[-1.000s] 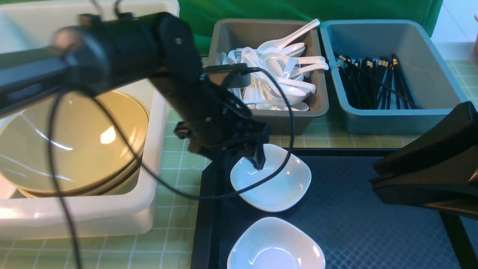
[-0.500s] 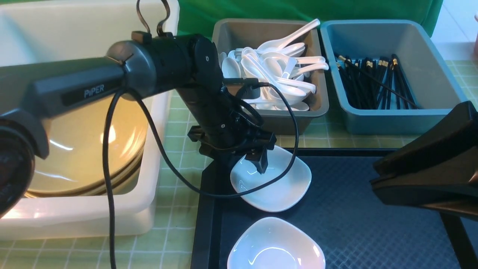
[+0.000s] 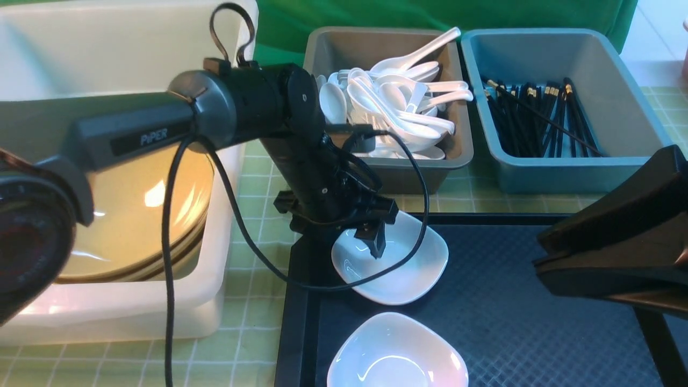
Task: On green table put chopsticks spoon bowls plates into blue grey white boxes.
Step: 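Grasp the small white bowl on the black tray by its rim with the left gripper, then place the white bowl into the white bin with the other dishes with the left gripper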
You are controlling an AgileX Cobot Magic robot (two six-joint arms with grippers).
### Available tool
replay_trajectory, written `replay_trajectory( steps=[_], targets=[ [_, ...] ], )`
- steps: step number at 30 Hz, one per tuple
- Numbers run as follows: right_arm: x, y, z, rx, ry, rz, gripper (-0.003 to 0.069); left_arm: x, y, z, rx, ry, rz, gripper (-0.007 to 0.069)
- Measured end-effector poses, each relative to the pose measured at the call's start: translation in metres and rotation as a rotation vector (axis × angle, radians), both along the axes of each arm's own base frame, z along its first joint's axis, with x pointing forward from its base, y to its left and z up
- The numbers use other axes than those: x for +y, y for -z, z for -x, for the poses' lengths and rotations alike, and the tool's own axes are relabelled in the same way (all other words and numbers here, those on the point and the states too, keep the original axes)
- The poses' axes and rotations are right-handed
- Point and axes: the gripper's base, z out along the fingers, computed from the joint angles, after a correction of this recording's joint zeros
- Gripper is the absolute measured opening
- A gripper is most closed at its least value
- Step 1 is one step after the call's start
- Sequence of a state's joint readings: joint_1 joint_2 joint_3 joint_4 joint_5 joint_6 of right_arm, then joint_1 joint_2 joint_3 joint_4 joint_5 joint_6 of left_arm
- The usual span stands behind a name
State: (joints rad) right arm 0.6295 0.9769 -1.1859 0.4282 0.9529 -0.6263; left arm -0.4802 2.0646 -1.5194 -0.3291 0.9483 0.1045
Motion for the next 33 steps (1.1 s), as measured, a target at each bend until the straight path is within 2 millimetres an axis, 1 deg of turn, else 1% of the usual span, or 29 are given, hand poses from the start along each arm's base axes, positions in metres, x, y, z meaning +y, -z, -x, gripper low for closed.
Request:
replay_trajectory(
  steps=[2, 4, 5, 6, 7, 8, 9, 10, 12, 15, 16, 20, 22, 23, 24, 25, 26, 27, 28, 30, 31, 33],
  targets=[
    [0.000, 0.000, 0.000, -0.001, -0.001, 0.001, 0.0158, 0.000, 0.005, 0.001, 0.024, 0.011, -0.005, 0.0424],
    [0.000, 0.000, 0.000, -0.002, -0.002, 0.001, 0.0160, 0.000, 0.007, 0.001, 0.032, 0.016, -0.008, 0.0349],
    [0.000, 0.000, 0.000, -0.002, -0.002, 0.001, 0.0162, 0.000, 0.007, 0.002, 0.038, 0.018, -0.010, 0.0260],
    [0.000, 0.000, 0.000, -0.003, -0.003, 0.001, 0.0162, 0.000, 0.007, 0.002, 0.039, 0.018, -0.010, 0.0235],
    [0.000, 0.000, 0.000, -0.003, -0.003, 0.001, 0.0162, 0.000, 0.007, 0.002, 0.046, 0.020, -0.012, 0.0159],
    [0.000, 0.000, 0.000, -0.003, -0.003, 0.001, 0.0162, 0.000, 0.006, 0.002, 0.046, 0.021, -0.012, 0.0134],
    [0.000, 0.000, 0.000, -0.005, -0.005, 0.002, 0.0165, -0.001, 0.004, 0.002, 0.055, 0.015, 0.004, 0.0070],
    [0.000, 0.000, 0.000, -0.005, -0.005, 0.002, 0.0166, -0.002, 0.002, 0.002, 0.060, 0.013, 0.012, 0.0053],
    [0.000, 0.000, 0.000, -0.008, -0.006, 0.004, 0.0165, -0.004, -0.002, 0.002, 0.071, 0.014, 0.024, 0.0034],
    [0.000, 0.000, 0.000, -0.008, -0.006, 0.004, 0.0168, -0.005, -0.007, 0.001, 0.082, 0.020, 0.032, 0.0027],
    [0.000, 0.000, 0.000, -0.008, -0.007, 0.004, 0.0170, -0.006, -0.012, 0.001, 0.095, 0.035, 0.035, 0.0015],
    [0.000, 0.000, 0.000, -0.009, -0.007, 0.005, 0.0172, -0.006, -0.022, 0.003, 0.096, 0.072, 0.031, 0.0015],
    [0.000, 0.000, 0.000, -0.016, -0.012, 0.008, 0.0173, -0.004, -0.038, 0.005, 0.058, 0.083, 0.034, 0.0015],
    [0.000, 0.000, 0.000, -0.019, -0.014, 0.009, 0.0173, -0.002, -0.050, 0.007, 0.034, 0.084, 0.044, 0.0015],
    [0.000, 0.000, 0.000, -0.020, -0.015, 0.010, 0.0173, -0.002, -0.052, 0.007, 0.030, 0.084, 0.046, 0.0015],
    [0.000, 0.000, 0.000, -0.021, -0.017, 0.010, 0.0173, 0.001, -0.067, 0.010, 0.002, 0.084, 0.060, 0.0015],
    [0.000, 0.000, 0.000, -0.023, -0.018, 0.011, 0.0173, 0.004, -0.077, 0.013, -0.016, 0.082, 0.071, 0.0015],
    [0.000, 0.000, 0.000, -0.024, -0.019, 0.011, 0.0173, 0.006, -0.082, 0.013, -0.024, 0.080, 0.074, 0.0015],
    [0.000, 0.000, 0.000, -0.029, -0.024, 0.014, 0.0173, 0.014, -0.101, 0.018, -0.056, 0.071, 0.092, 0.0015],
    [0.000, 0.000, 0.000, -0.038, -0.027, 0.013, 0.0173, 0.025, -0.120, 0.021, -0.093, 0.050, 0.113, 0.0015],
    [0.000, 0.000, -0.001, -0.041, -0.027, 0.012, 0.0173, 0.028, -0.124, 0.022, -0.102, 0.043, 0.120, 0.0015],
    [0.000, -0.001, -0.001, -0.052, -0.022, 0.003, 0.0173, 0.053, -0.153, 0.028, -0.151, 0.000, 0.143, 0.0015]
  ],
)
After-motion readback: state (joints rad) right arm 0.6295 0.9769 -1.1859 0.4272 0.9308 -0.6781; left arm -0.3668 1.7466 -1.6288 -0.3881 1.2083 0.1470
